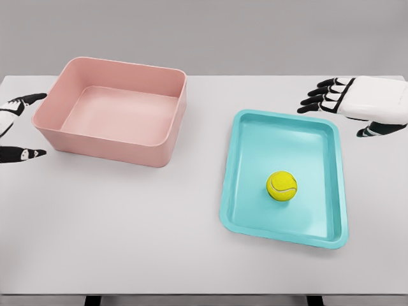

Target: Put the tennis from the blue tray into the pink basket with both arms

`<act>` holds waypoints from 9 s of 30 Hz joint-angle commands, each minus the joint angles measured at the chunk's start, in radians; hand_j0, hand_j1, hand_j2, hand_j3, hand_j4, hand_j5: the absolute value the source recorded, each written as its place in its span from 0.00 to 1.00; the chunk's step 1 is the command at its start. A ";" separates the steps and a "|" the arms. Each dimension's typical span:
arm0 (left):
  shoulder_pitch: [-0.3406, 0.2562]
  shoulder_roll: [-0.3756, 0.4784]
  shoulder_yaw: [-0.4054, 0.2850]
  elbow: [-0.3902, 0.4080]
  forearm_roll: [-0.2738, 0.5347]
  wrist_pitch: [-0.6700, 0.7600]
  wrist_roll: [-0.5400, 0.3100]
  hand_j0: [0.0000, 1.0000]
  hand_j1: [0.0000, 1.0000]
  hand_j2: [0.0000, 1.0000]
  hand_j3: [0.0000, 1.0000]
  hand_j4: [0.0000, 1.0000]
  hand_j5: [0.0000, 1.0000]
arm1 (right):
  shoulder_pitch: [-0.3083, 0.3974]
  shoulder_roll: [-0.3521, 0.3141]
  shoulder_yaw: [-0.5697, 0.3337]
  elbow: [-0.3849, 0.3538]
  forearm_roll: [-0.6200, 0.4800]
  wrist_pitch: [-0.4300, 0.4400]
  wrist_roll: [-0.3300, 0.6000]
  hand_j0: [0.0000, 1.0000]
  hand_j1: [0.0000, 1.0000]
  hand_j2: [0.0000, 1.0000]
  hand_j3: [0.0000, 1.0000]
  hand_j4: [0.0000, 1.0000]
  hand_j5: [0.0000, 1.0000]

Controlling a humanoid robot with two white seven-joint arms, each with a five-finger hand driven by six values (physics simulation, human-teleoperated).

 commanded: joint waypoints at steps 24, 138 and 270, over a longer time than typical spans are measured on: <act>0.118 0.198 -0.210 -0.260 0.635 0.001 0.006 1.00 1.00 1.00 1.00 1.00 1.00 | 0.045 -0.057 0.219 -0.019 -0.092 -0.009 0.000 1.00 1.00 1.00 1.00 1.00 1.00; 0.123 0.299 -0.523 -0.192 0.723 0.001 0.032 1.00 1.00 1.00 1.00 1.00 1.00 | -0.166 0.732 0.509 0.136 0.046 0.102 0.000 0.46 0.46 0.46 0.46 0.46 0.46; 0.186 0.035 -0.507 -0.408 0.583 0.142 0.029 0.99 0.99 0.99 0.99 0.99 0.99 | 0.324 0.162 -0.195 0.124 -0.465 -0.009 0.000 1.00 1.00 1.00 1.00 1.00 1.00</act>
